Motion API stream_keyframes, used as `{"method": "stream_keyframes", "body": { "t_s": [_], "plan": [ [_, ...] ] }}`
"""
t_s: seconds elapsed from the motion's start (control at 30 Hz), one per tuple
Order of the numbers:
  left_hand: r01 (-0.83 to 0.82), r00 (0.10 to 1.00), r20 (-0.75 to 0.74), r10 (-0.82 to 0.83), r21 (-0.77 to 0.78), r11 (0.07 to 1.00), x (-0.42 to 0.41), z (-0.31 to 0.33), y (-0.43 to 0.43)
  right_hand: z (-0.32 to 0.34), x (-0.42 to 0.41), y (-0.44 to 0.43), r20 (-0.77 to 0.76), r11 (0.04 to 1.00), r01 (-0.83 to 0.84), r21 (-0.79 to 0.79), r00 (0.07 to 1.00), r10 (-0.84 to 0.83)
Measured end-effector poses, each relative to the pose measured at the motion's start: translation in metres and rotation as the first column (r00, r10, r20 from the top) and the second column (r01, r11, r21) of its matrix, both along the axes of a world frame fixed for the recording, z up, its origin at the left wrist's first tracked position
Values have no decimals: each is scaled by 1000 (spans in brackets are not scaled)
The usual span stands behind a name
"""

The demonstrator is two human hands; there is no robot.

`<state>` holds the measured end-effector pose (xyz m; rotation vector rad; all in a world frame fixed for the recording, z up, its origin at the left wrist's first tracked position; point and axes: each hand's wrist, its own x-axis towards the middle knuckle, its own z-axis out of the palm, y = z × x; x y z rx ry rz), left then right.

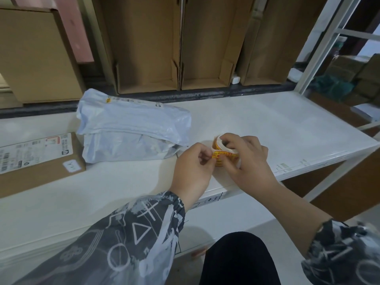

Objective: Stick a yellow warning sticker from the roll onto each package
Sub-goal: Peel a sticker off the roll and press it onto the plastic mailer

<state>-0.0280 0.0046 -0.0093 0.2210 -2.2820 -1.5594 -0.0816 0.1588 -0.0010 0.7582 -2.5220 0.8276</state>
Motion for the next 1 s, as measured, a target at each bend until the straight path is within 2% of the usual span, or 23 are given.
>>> {"method": "stream_keyframes", "body": {
  "t_s": [0.13, 0.3, 0.57, 0.67, 0.87, 0.93, 1.0],
  "plan": [
    [54, 998, 19, -54, -7, 999, 3, 2, -1, 7, 2, -2, -25, 969, -5, 245, 1000, 11],
    [95, 993, 71, -95, 1, 995, 16, 7, -9, 11, -1, 1, 3, 932, -27, 361, 1000, 28],
    [80, 987, 133, -93, 98, 992, 55, 19, -39, 12, 0, 5, -35, 921, -33, 387, 998, 51],
    [65, 984, 153, -87, 146, 987, 68, 26, -48, 15, 2, 9, 0, 917, -74, 392, 997, 81],
    [68, 991, 105, -88, 181, 981, 94, 41, -69, 22, 9, 11, 50, 908, -83, 410, 996, 69],
    [79, 993, 75, -92, 168, 983, 104, 47, -81, 29, 20, 8, -22, 941, -47, 335, 998, 58],
    [90, 994, 52, -99, 151, 984, 110, 53, -94, 41, 44, -6, -82, 985, -125, 118, 987, 136]
  ]
}}
